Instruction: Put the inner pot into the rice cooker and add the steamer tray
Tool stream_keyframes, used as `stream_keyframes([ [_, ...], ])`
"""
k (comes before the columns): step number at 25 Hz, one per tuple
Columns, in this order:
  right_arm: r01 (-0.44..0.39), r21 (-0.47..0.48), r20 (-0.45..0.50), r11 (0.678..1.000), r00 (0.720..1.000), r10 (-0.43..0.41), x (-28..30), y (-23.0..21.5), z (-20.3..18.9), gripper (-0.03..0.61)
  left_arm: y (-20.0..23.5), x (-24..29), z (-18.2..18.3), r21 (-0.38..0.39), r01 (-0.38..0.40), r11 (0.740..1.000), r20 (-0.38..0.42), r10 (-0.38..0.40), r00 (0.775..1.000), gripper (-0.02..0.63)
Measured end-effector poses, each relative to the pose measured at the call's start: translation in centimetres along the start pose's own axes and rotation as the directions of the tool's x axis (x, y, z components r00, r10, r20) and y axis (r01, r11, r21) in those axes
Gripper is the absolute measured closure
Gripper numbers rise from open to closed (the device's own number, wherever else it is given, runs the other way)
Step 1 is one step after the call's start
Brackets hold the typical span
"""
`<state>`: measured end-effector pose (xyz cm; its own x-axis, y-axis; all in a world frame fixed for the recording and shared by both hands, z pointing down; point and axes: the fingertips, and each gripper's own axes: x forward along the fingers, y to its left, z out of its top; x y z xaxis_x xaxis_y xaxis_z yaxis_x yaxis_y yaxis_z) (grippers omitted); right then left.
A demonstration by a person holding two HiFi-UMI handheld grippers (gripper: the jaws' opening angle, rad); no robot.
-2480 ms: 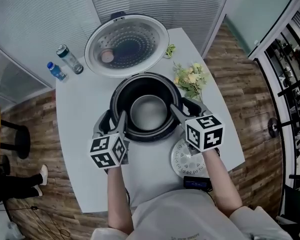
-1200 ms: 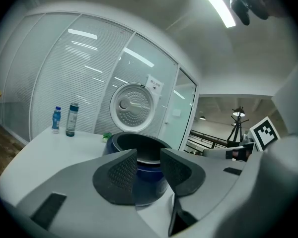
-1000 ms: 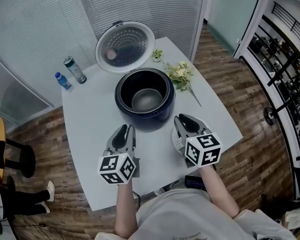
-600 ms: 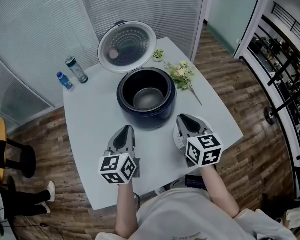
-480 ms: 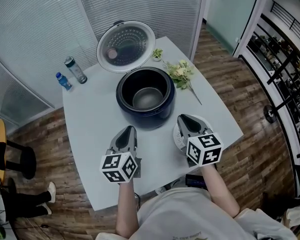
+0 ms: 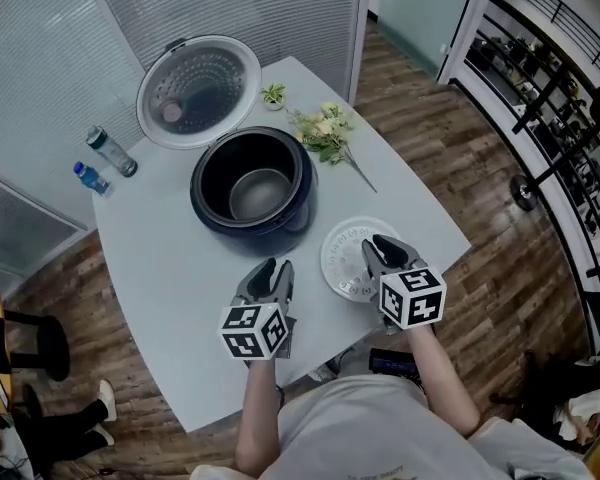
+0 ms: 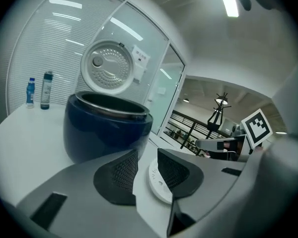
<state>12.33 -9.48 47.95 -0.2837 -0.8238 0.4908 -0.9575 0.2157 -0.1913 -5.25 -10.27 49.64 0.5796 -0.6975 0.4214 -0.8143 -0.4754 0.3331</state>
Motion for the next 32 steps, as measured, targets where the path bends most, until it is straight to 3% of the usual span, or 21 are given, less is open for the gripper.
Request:
stream_keyframes([
  [7, 0.093, 0.046, -0.089, 0.995, 0.992, -0.088, -0.5, -6.2, -4.4, 0.478, -2.3, 4.7, -4.1, -0.004, 0.050, 0.999, -0.118, -0.050, 0.992, 0.494],
  [16, 0.166, 0.082, -0.194, 0.983, 0.970, -0.148, -0.5, -10.9, -9.3, 0.447, -4.1, 8.6, -7.9, -0.005, 0.084, 0.996, -0.231, -0.083, 0.970, 0.485],
  [23, 0.205, 0.098, -0.273, 0.974, 0.947, -0.172, 0.0, -12.4, -13.1, 0.425, -3.9, 10.6, -10.6, -0.011, 0.079, 0.997, -0.305, -0.079, 0.949, 0.456],
  [27, 0.226, 0.112, -0.291, 0.968, 0.939, -0.185, 0.3, -12.9, -14.8, 0.423, -3.5, 11.5, -11.6, -0.002, 0.052, 0.999, -0.318, -0.050, 0.947, 0.456],
  [32, 0.264, 0.122, -0.305, 0.957, 0.927, -0.217, 1.0, -13.7, -15.7, 0.419, -3.3, 12.8, -12.9, -0.019, 0.065, 0.998, -0.365, -0.067, 0.929, 0.448],
])
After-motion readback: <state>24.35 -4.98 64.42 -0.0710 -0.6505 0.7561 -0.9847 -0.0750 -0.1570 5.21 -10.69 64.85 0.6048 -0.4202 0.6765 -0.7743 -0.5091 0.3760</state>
